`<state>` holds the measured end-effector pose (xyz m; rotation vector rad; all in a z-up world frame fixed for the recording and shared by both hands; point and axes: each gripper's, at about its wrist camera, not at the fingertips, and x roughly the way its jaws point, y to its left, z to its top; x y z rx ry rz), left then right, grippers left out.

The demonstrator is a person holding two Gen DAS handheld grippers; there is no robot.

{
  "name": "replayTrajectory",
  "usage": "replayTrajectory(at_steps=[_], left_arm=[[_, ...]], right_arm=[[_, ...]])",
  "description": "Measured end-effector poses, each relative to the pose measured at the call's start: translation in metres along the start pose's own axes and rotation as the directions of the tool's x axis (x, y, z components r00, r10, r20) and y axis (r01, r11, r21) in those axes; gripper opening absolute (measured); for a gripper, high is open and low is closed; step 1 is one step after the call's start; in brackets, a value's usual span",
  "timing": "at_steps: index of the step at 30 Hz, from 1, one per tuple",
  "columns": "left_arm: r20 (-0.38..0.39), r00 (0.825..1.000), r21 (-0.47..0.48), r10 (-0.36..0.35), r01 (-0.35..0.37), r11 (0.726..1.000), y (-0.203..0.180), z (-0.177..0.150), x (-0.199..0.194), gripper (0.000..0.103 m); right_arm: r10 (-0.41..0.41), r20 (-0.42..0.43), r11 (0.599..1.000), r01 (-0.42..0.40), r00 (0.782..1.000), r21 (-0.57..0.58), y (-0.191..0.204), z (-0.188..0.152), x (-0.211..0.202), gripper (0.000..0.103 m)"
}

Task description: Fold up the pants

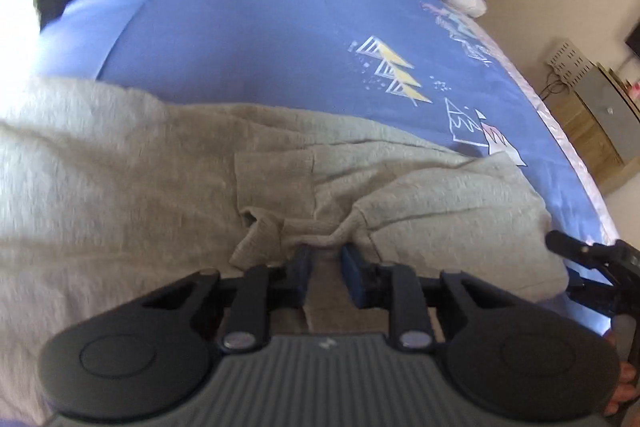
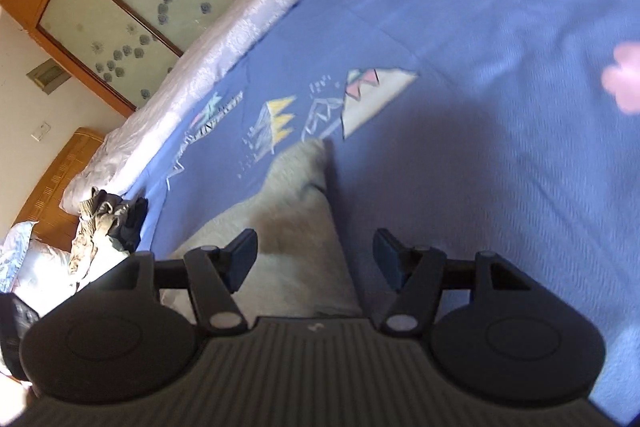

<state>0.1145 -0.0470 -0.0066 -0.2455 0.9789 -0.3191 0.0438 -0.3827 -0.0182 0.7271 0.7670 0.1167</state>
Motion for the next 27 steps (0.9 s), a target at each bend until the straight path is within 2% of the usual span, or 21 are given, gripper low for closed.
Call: replayTrajectory(at_steps=[1,4,5,6,8,9,10,12,14,16,17,18,19,20,21,23,25,27], left_arm=[[-0.009,1.0,-0.003,0.013,-0.013,1.0,-0.002,0.0,-0.002,0.021],[-0.049,0.998,-0.012,0.047,-0.048,0.999,-0.008,0.007,-0.01,0.021],[-0.058,0.997,-0.038,0.059,-0.061,0.997,-0.006,0.008,-0.019,0.025],[-0.045,0.997,-0.063,0.057,-0.06,0.996,0.001,0.007,-0.032,0.029],[0.028,1.0,-0.105,-0.004,0.007,0.994,0.022,0.0,-0.065,0.035],[0.063,0.998,-0.135,-0.014,0.022,0.991,0.035,-0.006,-0.082,0.042],[0.088,0.996,-0.166,-0.011,0.025,0.986,0.049,-0.011,-0.096,0.044],[0.13,0.991,-0.264,0.011,0.024,0.964,0.085,-0.025,-0.126,0.044],[0.16,0.987,-0.379,0.03,0.033,0.925,0.121,-0.038,-0.148,0.044],[0.188,0.981,-0.462,0.044,0.049,0.885,0.151,-0.049,-0.168,0.043],[0.205,0.976,-0.486,0.066,0.043,0.873,0.161,-0.054,-0.177,0.043],[0.222,0.971,-0.508,0.086,0.04,0.861,0.171,-0.057,-0.185,0.043],[0.234,0.968,-0.527,0.095,0.045,0.849,0.178,-0.06,-0.19,0.043],[0.248,0.964,-0.553,0.094,0.061,0.831,0.188,-0.062,-0.196,0.043],[0.26,0.962,-0.571,0.089,0.079,0.817,0.195,-0.064,-0.201,0.043],[0.299,0.951,-0.595,0.08,0.12,0.795,0.207,-0.064,-0.212,0.043],[0.339,0.939,-0.589,0.063,0.16,0.792,0.212,-0.059,-0.218,0.043],[0.374,0.926,-0.57,0.053,0.184,0.801,0.217,-0.051,-0.224,0.045]], right_arm=[[0.005,0.022,1.0,-0.005,1.0,-0.013,0.0,-0.003,-0.002,0.065],[-0.032,0.018,0.997,0.033,0.999,-0.075,0.014,-0.003,-0.001,0.065],[-0.046,0.015,0.996,0.047,0.999,-0.081,0.018,-0.001,-0.001,0.065],[-0.047,0.019,0.996,0.049,0.999,-0.079,0.02,0.0,-0.004,0.065],[-0.007,0.066,0.996,0.013,0.998,-0.09,0.021,0.0,-0.018,0.065],[0.003,0.083,0.995,0.006,0.997,-0.102,0.021,0.0,-0.024,0.066],[0.004,0.094,0.994,0.007,0.996,-0.108,0.02,0.0,-0.026,0.068],[0.0,0.088,0.996,0.007,0.996,-0.084,0.011,0.0,-0.023,0.072],[-0.014,0.048,1.0,0.014,0.999,0.006,-0.005,0.0,-0.013,0.073],[0.017,0.048,1.0,-0.018,0.999,0.022,-0.009,-0.002,-0.008,0.072],[0.04,0.01,0.999,-0.04,0.999,0.013,-0.005,0.0,-0.002,0.067],[0.077,-0.064,0.997,-0.075,0.995,0.031,0.0,0.001,0.006,0.041],[0.073,-0.095,0.997,-0.069,0.993,0.046,0.006,0.0,0.013,0.023],[0.045,-0.09,0.999,-0.042,0.995,0.026,0.016,0.0,0.015,0.022],[0.043,-0.076,0.999,-0.044,0.996,-0.007,0.03,0.001,0.014,0.016],[0.126,-0.051,0.991,-0.128,0.991,-0.032,0.062,0.005,0.004,0.016],[0.213,-0.043,0.97,-0.216,0.976,-0.109,0.106,0.01,-0.004,0.016],[0.295,-0.072,0.934,-0.303,0.953,-0.19,0.159,0.011,-0.005,0.016]])
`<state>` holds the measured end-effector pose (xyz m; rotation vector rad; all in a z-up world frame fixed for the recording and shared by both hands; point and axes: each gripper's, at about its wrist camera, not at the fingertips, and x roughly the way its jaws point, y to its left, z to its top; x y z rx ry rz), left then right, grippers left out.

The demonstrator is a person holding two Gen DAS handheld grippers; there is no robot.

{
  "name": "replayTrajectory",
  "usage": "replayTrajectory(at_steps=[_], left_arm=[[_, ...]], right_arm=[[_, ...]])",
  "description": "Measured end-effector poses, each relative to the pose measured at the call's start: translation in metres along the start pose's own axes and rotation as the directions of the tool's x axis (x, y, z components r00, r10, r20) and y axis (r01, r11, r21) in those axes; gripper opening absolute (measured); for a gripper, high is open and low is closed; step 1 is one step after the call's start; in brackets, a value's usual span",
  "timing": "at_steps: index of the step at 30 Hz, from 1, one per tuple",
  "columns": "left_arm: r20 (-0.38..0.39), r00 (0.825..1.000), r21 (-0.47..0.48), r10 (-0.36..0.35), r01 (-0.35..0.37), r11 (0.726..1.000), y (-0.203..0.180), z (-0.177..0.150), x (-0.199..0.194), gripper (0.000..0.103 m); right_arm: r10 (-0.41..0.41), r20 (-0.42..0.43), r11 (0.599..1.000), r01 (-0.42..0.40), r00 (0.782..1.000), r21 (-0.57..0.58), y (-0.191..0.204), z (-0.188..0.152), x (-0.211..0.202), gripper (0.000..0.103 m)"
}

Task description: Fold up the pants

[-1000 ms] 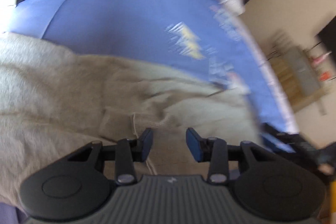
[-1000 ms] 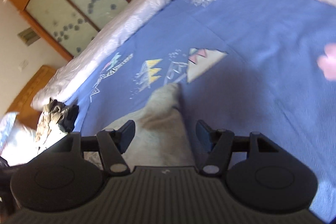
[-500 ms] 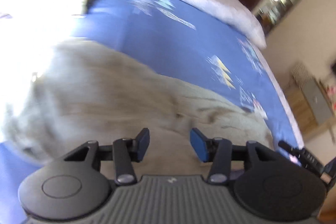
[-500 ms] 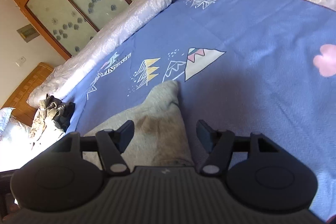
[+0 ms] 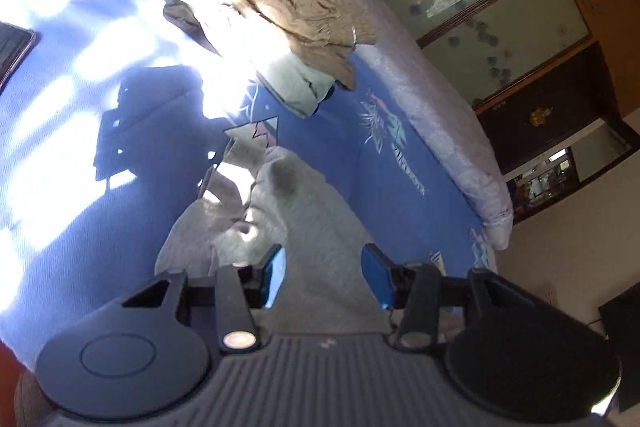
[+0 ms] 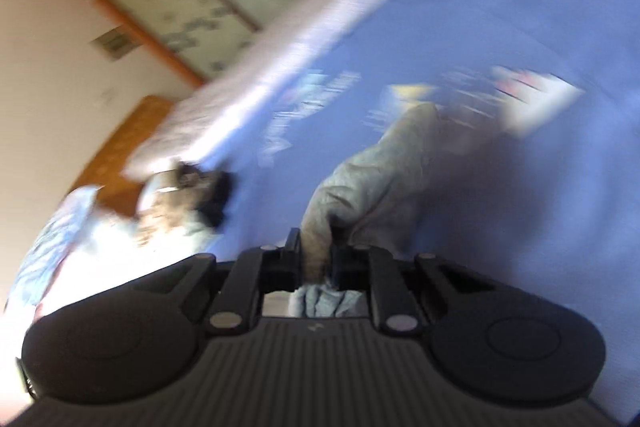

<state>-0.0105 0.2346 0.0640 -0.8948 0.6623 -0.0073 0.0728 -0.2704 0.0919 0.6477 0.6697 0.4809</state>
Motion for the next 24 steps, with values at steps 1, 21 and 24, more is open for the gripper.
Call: replayTrajectory(at_steps=[1,21,24], left_arm=[[0.013,1.0,0.003,-0.005,0.005,1.0,-0.001,0.005,0.001,0.045],[0.005,0.995,-0.088,0.102,-0.101,0.991,0.048,0.02,0.029,0.057],[0.021,0.989,-0.028,0.146,-0.145,0.989,0.038,0.015,0.025,0.055]], right_arm=[[0.055,-0.021,0.997,-0.056,0.998,-0.045,0.025,0.004,0.012,0.016],[0.174,-0.583,0.937,-0.315,0.794,-0.15,0.173,-0.123,0.235,0.027],[0.219,-0.507,0.931,-0.334,0.834,-0.146,0.16,-0.106,0.196,0.044]])
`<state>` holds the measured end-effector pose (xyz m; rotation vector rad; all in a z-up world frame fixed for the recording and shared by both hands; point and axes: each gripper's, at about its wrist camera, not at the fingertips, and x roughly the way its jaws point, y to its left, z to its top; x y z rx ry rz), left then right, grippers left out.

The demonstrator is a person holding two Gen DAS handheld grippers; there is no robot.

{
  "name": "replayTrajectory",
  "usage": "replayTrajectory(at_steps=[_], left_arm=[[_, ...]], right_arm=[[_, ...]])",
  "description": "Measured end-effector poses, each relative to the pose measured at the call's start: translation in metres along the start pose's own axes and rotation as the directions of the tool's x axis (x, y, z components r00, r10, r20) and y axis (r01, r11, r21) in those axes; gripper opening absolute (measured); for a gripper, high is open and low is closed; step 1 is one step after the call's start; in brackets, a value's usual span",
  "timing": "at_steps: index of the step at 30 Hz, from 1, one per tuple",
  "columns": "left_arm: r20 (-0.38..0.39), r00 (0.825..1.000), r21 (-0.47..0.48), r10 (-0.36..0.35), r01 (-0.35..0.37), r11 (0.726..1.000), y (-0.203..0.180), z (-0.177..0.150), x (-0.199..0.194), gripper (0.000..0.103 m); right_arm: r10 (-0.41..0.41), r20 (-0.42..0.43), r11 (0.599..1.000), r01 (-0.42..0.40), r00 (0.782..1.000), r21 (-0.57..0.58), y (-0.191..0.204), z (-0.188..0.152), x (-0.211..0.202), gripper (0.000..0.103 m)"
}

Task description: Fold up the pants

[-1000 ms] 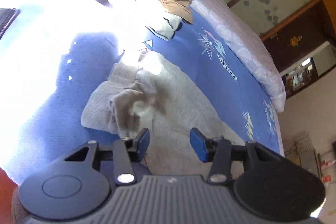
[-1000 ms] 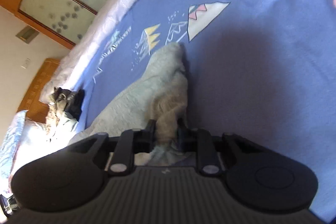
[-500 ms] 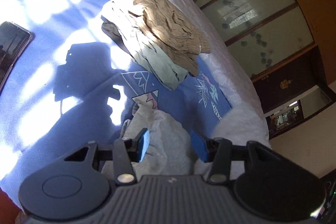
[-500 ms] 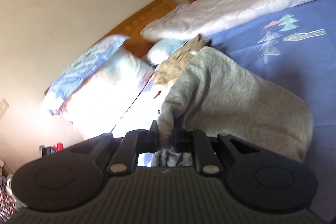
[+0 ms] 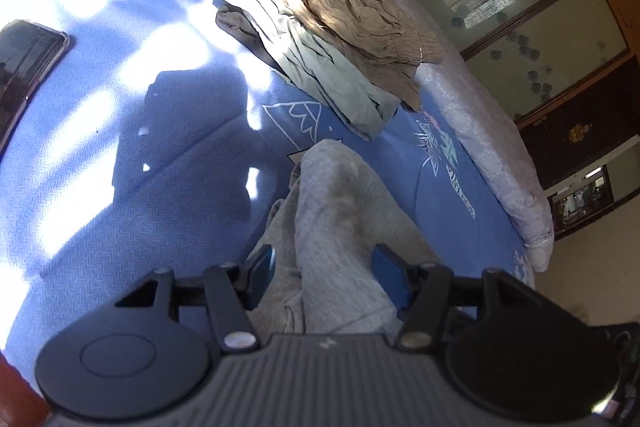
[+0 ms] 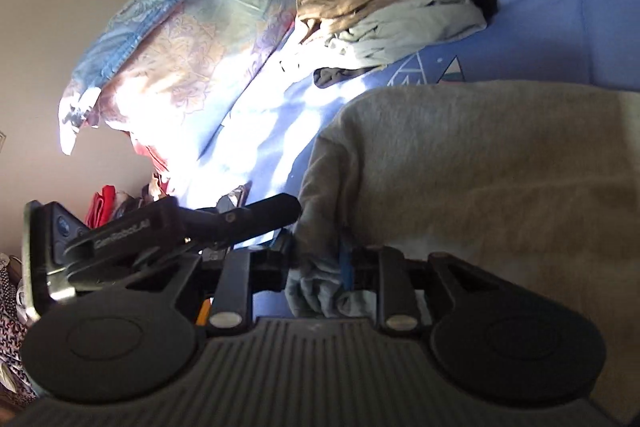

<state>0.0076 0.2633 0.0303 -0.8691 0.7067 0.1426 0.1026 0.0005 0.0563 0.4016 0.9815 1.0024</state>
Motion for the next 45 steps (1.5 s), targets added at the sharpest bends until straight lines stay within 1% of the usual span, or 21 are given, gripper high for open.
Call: replayTrajectory(at_steps=[1,4,8,10,12,15,17,19,20,21,22,24,27,31,35,37,40,41,42,43,45], left_arm=[[0.003,1.0,0.01,0.012,-0.012,1.0,-0.002,-0.002,-0.001,0.055],[0.013,0.999,0.046,0.035,-0.036,0.998,-0.008,-0.006,-0.004,0.055],[0.036,0.995,0.106,0.09,-0.093,0.99,-0.018,-0.006,-0.004,0.059],[0.055,0.998,0.087,0.041,-0.046,0.995,-0.017,-0.001,-0.012,0.068],[0.075,0.997,0.065,0.013,-0.018,0.998,-0.016,0.005,-0.018,0.095],[0.053,0.999,0.099,0.006,-0.011,0.995,-0.019,0.012,-0.012,0.098],[0.002,0.999,0.153,0.042,-0.042,0.987,-0.017,0.01,0.007,0.099],[-0.091,0.99,0.132,0.111,-0.099,0.986,-0.003,0.001,0.034,0.094],[-0.152,0.984,0.086,0.097,-0.084,0.993,0.008,-0.006,0.045,0.081],[-0.187,0.981,0.026,0.058,-0.054,0.998,0.016,-0.014,0.052,0.076],[-0.148,0.987,0.026,0.062,-0.058,0.998,0.015,-0.02,0.048,0.075],[-0.157,0.982,0.086,0.107,-0.094,0.992,0.0,-0.027,0.046,0.064],[-0.192,0.98,0.078,0.059,-0.045,0.996,-0.02,-0.035,0.044,0.057],[-0.249,0.967,0.134,-0.049,0.084,0.987,-0.068,-0.06,0.052,0.056],[-0.326,0.941,0.243,-0.086,0.171,0.955,-0.12,-0.098,0.067,0.055],[-0.354,0.934,0.304,-0.05,0.166,0.938,-0.132,-0.117,0.077,0.055],[-0.376,0.921,0.407,0.099,0.068,0.911,-0.132,-0.14,0.095,0.06],[-0.364,0.927,0.415,0.087,0.077,0.907,-0.131,-0.143,0.094,0.063],[-0.362,0.928,0.419,0.084,0.082,0.904,-0.131,-0.143,0.092,0.065],[-0.367,0.925,0.422,0.096,0.073,0.904,-0.131,-0.142,0.091,0.065],[-0.371,0.922,0.427,0.109,0.065,0.902,-0.13,-0.14,0.091,0.066]], right_arm=[[-0.007,0.039,1.0,0.006,0.999,0.015,-0.006,-0.004,-0.018,0.052],[-0.041,0.114,0.998,0.035,0.993,0.055,-0.027,-0.013,-0.062,0.051],[-0.178,0.17,0.979,0.157,0.969,0.131,-0.062,-0.034,-0.108,0.052],[-0.209,0.182,0.965,0.173,0.961,0.198,-0.08,-0.046,-0.123,0.055],[-0.214,0.184,0.954,0.165,0.959,0.25,-0.094,-0.055,-0.129,0.064],[-0.197,0.147,0.942,0.145,0.969,0.304,-0.108,-0.062,-0.123,0.069],[-0.176,0.107,0.936,0.132,0.979,0.325,-0.113,-0.061,-0.107,0.071],[-0.147,0.062,0.934,0.117,0.987,0.338,-0.118,-0.059,-0.086,0.072],[-0.131,0.037,0.933,0.111,0.991,0.342,-0.119,-0.059,-0.075,0.072],[-0.131,0.017,0.932,0.117,0.991,0.344,-0.119,-0.058,-0.065,0.067],[-0.15,0.012,0.932,0.137,0.989,0.334,-0.115,-0.056,-0.061,0.043],[-0.177,0.019,0.936,0.162,0.984,0.311,-0.108,-0.051,-0.065,0.02],[-0.215,0.111,0.959,0.188,0.97,0.213,-0.09,-0.041,-0.092,0.015],[-0.27,0.257,0.957,0.23,0.928,0.178,-0.088,-0.033,-0.155,0.014],[-0.334,0.334,0.939,0.281,0.882,0.199,-0.099,-0.048,-0.222,0.015],[-0.376,0.317,0.921,0.314,0.871,0.232,-0.111,-0.067,-0.243,0.015],[-0.415,0.204,0.884,0.34,0.887,0.321,-0.138,-0.106,-0.242,0.026],[-0.427,0.165,0.872,0.357,0.889,0.334,-0.146,-0.115,-0.24,0.029],[-0.453,0.135,0.855,0.387,0.881,0.345,-0.152,-0.123,-0.24,0.039],[-0.459,0.15,0.852,0.386,0.875,0.353,-0.154,-0.126,-0.247,0.051],[-0.44,0.222,0.858,0.334,0.87,0.391,-0.161,-0.118,-0.262,0.056]])
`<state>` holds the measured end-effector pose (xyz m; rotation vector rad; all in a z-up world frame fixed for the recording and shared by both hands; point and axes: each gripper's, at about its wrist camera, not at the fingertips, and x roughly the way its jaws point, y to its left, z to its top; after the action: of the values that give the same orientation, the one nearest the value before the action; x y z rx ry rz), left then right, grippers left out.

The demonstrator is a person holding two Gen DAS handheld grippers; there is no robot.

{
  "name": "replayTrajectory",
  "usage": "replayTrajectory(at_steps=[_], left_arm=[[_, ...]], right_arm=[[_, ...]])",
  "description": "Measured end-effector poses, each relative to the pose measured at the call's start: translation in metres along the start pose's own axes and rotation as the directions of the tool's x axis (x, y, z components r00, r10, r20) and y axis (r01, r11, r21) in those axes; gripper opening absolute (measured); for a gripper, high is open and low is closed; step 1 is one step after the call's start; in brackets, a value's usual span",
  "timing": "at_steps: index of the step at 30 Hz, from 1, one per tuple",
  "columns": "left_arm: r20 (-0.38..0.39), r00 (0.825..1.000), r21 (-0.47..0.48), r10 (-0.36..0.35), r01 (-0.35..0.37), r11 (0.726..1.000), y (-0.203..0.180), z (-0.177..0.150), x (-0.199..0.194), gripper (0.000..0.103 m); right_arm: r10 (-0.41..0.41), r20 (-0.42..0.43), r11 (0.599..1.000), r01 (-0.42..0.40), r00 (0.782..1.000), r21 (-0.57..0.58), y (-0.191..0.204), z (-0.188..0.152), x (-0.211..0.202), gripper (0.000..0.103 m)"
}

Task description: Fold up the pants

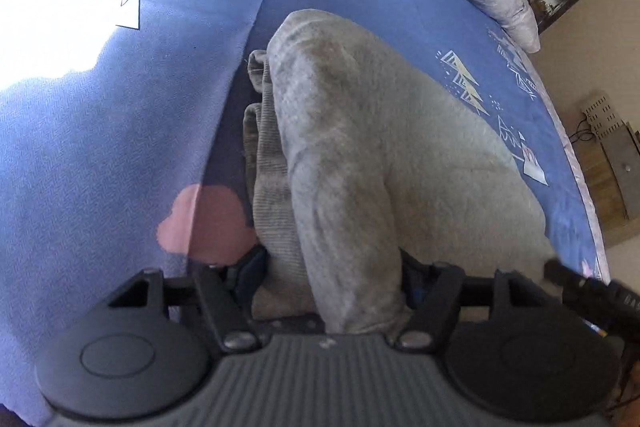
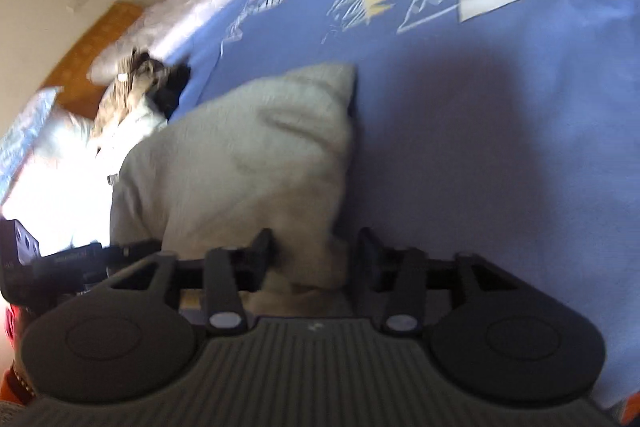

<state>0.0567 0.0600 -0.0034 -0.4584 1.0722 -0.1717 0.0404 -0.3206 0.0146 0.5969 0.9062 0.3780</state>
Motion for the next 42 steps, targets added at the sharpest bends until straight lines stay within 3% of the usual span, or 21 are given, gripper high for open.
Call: replayTrajectory(at_steps=[3,5,11,12,13,18,20,22,24,26,28,33,38,42], left_arm=[[-0.002,1.0,0.026,0.026,-0.026,0.999,-0.004,-0.001,0.002,0.068],[0.001,0.998,0.058,0.058,-0.058,0.997,-0.012,0.0,0.006,0.069],[0.011,0.992,0.107,0.129,-0.13,0.986,-0.027,-0.002,0.011,0.077],[0.012,0.991,0.109,0.131,-0.132,0.985,-0.027,-0.002,0.011,0.077],[0.013,0.991,0.11,0.134,-0.134,0.985,-0.028,-0.002,0.011,0.077],[0.017,0.99,0.127,0.142,-0.143,0.982,-0.032,-0.002,0.014,0.079],[0.02,0.99,0.128,0.142,-0.143,0.981,-0.033,-0.002,0.015,0.079],[0.02,0.989,0.131,0.144,-0.145,0.981,-0.034,-0.002,0.016,0.08],[0.022,0.989,0.138,0.148,-0.15,0.979,-0.035,-0.003,0.016,0.081],[0.024,0.988,0.142,0.153,-0.155,0.978,-0.037,-0.003,0.017,0.081],[0.026,0.988,0.144,0.154,-0.156,0.977,-0.037,-0.004,0.017,0.081],[0.026,0.988,0.144,0.155,-0.157,0.977,-0.038,-0.004,0.017,0.081],[0.03,0.987,0.145,0.159,-0.161,0.976,-0.04,-0.006,0.017,0.082],[0.034,0.987,0.144,0.155,-0.159,0.977,-0.039,-0.006,0.017,0.082]], right_arm=[[0.031,0.091,0.999,-0.033,0.995,0.02,0.0,0.034,0.004,0.058],[0.004,0.097,1.0,-0.004,0.995,0.009,0.002,0.057,0.021,0.061],[-0.069,-0.095,0.998,0.068,0.993,-0.01,-0.001,0.081,0.096,0.059],[-0.076,-0.088,0.997,0.072,0.993,-0.038,0.004,0.081,0.101,0.045],[-0.076,-0.088,0.995,0.07,0.993,-0.065,0.009,0.081,0.104,0.019],[-0.081,0.097,0.974,0.099,0.992,-0.205,0.047,0.088,0.089,0.014],[-0.058,0.153,0.969,0.092,0.987,-0.229,0.051,0.088,0.082,0.014],[-0.133,0.163,0.94,0.177,0.978,-0.291,0.054,0.083,0.095,0.014],[-0.243,0.109,0.906,0.265,0.964,-0.329,0.045,0.075,0.121,0.016],[-0.279,0.112,0.903,0.301,0.954,-0.308,0.032,0.071,0.13,0.029],[-0.306,0.143,0.904,0.334,0.941,-0.268,0.028,0.073,0.122,0.051],[-0.299,0.224,0.915,0.345,0.928,-0.209,0.024,0.075,0.081,0.055],[-0.225,0.245,0.929,0.284,0.943,-0.239,0.033,0.061,0.043,0.054],[-0.189,0.192,0.921,0.242,0.963,-0.305,0.046,0.04,0.035,0.052]])
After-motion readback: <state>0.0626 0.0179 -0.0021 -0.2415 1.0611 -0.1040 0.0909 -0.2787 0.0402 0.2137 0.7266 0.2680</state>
